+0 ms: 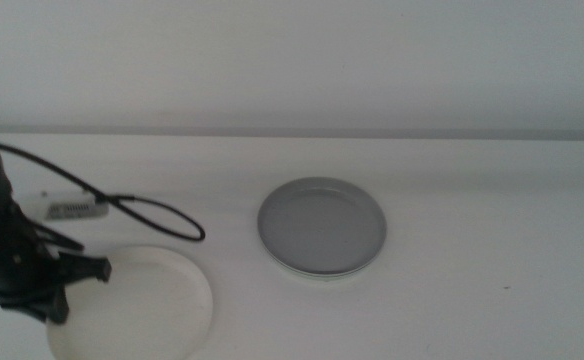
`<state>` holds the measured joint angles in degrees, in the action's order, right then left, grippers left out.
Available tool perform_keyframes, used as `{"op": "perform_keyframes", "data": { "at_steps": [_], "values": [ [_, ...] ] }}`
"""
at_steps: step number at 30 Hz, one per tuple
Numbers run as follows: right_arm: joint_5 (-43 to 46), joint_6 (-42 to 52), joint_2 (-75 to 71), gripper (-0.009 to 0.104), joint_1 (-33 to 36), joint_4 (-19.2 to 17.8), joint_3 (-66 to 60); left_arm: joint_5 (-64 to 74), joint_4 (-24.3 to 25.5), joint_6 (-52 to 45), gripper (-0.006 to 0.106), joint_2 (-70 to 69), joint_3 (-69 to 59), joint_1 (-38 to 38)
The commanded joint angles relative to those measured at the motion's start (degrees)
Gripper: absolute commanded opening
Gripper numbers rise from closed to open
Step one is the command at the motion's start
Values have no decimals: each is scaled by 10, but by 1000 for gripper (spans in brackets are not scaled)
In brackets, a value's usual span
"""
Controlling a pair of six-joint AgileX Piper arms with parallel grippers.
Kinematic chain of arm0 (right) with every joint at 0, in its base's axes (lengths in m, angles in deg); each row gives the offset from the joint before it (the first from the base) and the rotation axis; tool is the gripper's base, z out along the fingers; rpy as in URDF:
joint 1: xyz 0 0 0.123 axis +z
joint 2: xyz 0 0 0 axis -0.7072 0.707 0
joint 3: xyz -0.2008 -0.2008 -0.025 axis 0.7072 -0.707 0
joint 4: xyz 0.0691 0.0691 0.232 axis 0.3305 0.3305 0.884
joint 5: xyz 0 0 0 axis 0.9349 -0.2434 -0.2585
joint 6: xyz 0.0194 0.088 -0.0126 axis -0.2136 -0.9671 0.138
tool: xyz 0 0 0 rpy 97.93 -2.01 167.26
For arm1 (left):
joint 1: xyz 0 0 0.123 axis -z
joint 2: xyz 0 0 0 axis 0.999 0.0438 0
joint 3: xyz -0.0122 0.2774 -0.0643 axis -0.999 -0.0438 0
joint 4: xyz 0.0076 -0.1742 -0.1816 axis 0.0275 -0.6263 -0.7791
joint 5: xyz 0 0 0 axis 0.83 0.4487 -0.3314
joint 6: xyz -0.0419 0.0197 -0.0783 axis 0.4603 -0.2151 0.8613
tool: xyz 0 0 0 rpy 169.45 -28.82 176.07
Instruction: Stack the three bowls on top of each other.
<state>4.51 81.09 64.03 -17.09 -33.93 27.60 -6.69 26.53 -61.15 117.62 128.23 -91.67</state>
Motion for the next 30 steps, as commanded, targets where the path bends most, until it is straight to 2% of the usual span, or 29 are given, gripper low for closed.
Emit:
{"op": "perform_keyframes", "data": {
  "at_steps": [1, 7, 14, 23, 30],
  "values": [
    [-56, 0, 0, 86, 1, -3, 3, 62, -2, 15, -2, -41, 32, 8],
    [-56, 0, 0, 86, 1, -3, 3, 172, -39, 51, -1, -43, 188, 62],
    [-56, 0, 0, 86, 1, -3, 3, 231, -96, 86, -1, 87, 367, 154],
    [-56, 0, 0, 86, 1, -3, 3, 234, -89, 124, -1, 227, 539, 236],
    [-55, 0, 0, 86, 1, -3, 3, 222, -86, 139, -1, 261, 563, 253]
  ]
}}
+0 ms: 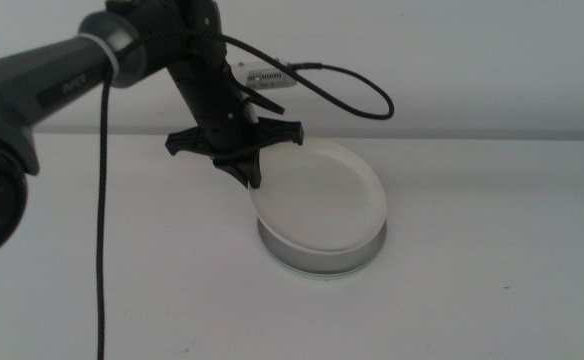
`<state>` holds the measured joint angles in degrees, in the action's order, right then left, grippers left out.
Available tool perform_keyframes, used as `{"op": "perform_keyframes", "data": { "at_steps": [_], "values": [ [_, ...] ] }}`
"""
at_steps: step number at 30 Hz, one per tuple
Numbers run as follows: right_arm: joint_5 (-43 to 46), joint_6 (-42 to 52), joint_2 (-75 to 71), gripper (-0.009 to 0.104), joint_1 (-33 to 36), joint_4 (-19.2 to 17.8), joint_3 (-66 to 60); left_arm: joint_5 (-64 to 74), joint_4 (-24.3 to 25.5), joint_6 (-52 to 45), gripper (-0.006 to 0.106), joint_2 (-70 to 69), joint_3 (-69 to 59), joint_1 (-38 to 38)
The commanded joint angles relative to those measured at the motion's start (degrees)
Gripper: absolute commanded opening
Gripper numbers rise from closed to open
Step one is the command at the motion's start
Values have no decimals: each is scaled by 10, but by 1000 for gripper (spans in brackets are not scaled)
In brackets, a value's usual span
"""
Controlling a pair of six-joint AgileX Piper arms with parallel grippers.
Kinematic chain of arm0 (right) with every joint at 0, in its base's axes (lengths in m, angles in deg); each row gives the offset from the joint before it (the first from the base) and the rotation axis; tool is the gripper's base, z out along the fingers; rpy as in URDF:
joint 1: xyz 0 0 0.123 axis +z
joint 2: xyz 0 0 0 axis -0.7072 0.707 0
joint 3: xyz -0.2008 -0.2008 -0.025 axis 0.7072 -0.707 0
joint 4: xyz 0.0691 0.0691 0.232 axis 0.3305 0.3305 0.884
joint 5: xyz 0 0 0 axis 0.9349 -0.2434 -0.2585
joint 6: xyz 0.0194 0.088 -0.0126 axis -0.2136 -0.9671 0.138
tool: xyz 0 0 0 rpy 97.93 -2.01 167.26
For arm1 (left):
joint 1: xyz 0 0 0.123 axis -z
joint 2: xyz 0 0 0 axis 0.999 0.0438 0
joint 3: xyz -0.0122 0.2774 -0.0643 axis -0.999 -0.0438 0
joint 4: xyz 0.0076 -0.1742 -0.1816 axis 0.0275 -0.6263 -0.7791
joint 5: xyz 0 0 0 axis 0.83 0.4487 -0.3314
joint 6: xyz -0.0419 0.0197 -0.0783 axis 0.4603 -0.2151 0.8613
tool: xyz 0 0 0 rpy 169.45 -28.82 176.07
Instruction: Stack the three bowls on top of each other.
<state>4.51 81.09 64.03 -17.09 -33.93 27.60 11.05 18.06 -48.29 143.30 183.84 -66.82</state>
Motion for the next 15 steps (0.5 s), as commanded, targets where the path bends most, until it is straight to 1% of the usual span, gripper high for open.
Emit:
{"op": "perform_keyframes", "data": {
  "at_steps": [1, 6, 12, 15],
  "values": [
    [-55, 0, 0, 86, 1, -3, 3, 40, -2, 12, -1, 9, 7, 5],
    [-55, 0, 0, 86, 1, -2, 3, 27, -16, 12, -1, 24, 7, 5],
    [-54, 0, 0, 86, 1, 7, 3, 5, -12, 12, -1, 45, 7, 6],
    [-54, 0, 0, 86, 1, 7, 3, -7, -12, 10, 4, 51, 7, 6]
  ]
}}
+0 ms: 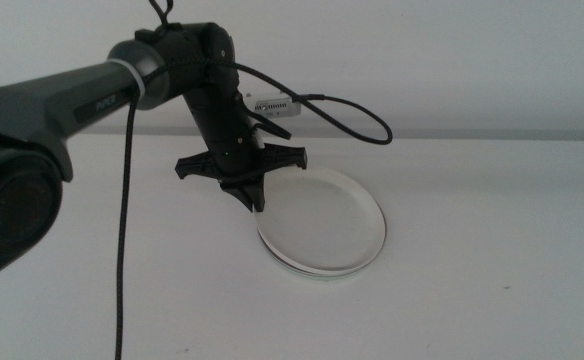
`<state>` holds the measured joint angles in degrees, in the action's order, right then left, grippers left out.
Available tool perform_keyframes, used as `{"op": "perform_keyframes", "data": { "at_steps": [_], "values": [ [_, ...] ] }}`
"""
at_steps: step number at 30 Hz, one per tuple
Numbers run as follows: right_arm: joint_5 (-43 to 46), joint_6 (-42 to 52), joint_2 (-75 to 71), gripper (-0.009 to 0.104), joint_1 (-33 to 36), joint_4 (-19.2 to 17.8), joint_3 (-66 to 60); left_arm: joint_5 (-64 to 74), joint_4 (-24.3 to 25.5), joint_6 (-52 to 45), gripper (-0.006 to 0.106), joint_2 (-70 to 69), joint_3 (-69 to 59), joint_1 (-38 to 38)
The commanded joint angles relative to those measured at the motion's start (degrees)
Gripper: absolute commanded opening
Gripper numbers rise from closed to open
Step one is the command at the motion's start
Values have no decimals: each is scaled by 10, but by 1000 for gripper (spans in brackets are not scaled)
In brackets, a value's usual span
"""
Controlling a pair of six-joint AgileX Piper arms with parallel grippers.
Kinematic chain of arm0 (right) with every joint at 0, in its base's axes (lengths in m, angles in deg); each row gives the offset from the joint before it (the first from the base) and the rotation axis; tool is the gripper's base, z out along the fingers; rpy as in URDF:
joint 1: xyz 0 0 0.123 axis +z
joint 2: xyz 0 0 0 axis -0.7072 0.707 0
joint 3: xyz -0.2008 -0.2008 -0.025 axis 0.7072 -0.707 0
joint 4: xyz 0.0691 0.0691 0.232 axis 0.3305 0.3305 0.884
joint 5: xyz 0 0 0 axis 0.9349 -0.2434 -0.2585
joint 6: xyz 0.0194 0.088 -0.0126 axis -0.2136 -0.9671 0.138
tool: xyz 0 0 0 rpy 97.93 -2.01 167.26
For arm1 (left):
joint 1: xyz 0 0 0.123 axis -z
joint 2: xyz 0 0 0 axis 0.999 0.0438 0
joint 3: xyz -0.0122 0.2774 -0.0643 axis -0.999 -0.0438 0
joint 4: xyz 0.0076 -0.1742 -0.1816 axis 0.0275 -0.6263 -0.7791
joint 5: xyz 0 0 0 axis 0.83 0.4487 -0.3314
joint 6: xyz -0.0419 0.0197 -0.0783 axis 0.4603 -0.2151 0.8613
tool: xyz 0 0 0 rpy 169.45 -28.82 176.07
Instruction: Stack the three bowls on top of each other.
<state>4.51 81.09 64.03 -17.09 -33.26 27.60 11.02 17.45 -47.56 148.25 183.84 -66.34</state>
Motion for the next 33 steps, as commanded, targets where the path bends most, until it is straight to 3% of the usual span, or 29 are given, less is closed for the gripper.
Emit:
{"op": "perform_keyframes", "data": {
  "at_steps": [1, 4, 10, 13, 16, 22, 28, 33],
  "values": [
    [-54, 0, 0, 86, 1, 0, 3, -10, -2, 3, 7, 2, 7, 2],
    [-54, 0, 0, 86, 1, 0, 3, -15, 14, -3, 24, 2, 7, 2],
    [-54, 0, 0, 86, 1, 0, 3, 5, 36, -37, 71, -29, 9, 0],
    [-54, 0, 0, 86, 1, 0, 3, 42, 97, -38, 94, -93, 8, 0],
    [-54, 0, 0, 86, 1, 0, 3, 58, 145, -52, 94, -186, -14, 1],
    [-54, 0, 0, 86, 1, 0, 3, -8, 152, -103, 94, -448, -188, 1],
    [-54, 0, 0, 86, 1, 0, 3, -113, 155, -54, 94, -690, -382, 1],
    [-54, 0, 0, 86, 1, 0, 3, -199, 157, -57, 94, -808, -482, 1]
  ]
}}
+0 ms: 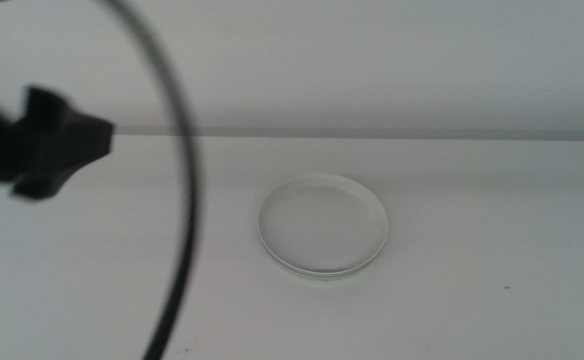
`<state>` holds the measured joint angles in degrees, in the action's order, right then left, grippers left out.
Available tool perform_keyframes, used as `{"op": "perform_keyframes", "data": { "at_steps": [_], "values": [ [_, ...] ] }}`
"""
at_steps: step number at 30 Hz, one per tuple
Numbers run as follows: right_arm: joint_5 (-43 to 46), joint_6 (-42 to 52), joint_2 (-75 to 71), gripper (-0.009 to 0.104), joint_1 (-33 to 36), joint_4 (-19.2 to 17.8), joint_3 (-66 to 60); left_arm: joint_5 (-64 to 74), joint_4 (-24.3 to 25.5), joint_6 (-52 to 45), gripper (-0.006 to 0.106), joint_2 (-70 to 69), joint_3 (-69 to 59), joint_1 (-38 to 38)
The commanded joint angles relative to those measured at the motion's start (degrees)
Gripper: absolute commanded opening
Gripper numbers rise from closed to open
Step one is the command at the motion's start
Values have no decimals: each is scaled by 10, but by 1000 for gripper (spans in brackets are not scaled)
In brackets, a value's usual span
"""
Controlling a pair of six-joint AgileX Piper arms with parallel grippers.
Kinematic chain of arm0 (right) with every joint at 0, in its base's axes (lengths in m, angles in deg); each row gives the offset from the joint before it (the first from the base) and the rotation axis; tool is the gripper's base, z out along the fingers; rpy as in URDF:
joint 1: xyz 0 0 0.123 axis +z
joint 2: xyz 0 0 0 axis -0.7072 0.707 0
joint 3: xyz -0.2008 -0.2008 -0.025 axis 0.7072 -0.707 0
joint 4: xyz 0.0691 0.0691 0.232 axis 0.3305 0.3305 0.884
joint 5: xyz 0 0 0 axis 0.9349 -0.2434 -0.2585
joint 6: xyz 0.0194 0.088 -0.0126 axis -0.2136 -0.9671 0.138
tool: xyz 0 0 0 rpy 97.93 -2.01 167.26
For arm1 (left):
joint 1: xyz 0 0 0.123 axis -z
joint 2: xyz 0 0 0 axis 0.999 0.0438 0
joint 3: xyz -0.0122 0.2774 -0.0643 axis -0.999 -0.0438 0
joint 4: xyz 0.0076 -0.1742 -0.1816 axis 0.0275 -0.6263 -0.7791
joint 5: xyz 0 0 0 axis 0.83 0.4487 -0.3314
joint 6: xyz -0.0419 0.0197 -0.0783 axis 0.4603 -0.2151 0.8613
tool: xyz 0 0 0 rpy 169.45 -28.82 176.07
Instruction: Stack the three bowls on top of each other.
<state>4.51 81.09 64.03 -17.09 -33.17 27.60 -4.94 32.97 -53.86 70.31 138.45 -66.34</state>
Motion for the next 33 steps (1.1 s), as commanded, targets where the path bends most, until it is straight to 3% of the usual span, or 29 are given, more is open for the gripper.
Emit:
{"op": "perform_keyframes", "data": {
  "at_steps": [1, 27, 33],
  "values": [
    [-54, 0, 0, 86, 1, -1, 3, -50, 9, 6, 94, -46, -40, 1],
    [-53, 0, -6, 86, 1, -4, 3, -151, 35, 6, 94, -99, -53, 1],
    [-5, 0, -39, 86, 1, -111, -66, -189, 32, 6, 94, -113, -97, -6]
  ]
}}
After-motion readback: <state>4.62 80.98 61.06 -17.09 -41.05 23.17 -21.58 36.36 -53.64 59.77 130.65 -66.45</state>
